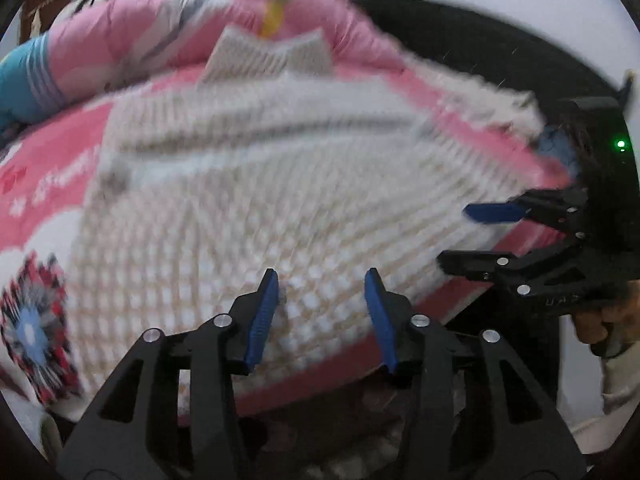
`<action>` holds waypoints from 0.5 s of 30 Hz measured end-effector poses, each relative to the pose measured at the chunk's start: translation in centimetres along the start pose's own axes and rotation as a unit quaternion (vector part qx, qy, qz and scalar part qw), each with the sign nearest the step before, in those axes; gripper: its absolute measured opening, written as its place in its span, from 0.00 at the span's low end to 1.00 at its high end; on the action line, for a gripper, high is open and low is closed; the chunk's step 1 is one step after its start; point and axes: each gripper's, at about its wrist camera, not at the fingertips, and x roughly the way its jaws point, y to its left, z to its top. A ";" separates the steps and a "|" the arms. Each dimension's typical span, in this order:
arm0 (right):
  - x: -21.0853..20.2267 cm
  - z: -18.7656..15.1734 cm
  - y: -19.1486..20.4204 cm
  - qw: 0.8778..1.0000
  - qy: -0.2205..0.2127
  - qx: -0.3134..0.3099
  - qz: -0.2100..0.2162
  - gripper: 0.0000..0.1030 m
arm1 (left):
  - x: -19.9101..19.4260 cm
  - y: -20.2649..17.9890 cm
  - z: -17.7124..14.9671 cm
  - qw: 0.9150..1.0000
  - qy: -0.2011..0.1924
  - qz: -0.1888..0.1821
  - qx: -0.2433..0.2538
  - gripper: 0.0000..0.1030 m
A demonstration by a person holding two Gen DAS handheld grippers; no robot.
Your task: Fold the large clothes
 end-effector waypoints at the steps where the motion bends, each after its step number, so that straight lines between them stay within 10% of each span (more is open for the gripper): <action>1: 1.5 -0.3 -0.1 1.000 -0.001 -0.004 -0.007 0.74 | 1.3 0.2 -0.4 1.000 0.009 0.002 -0.009 0.44; 8: -3.7 -0.9 -1.7 0.999 -0.025 0.023 -0.035 0.74 | -1.7 1.0 0.3 0.999 -0.029 0.014 -0.019 0.43; 15: 0.3 -1.2 -4.5 0.997 0.006 0.060 -0.058 0.78 | 0.2 4.2 -0.7 0.997 -0.002 0.044 -0.063 0.42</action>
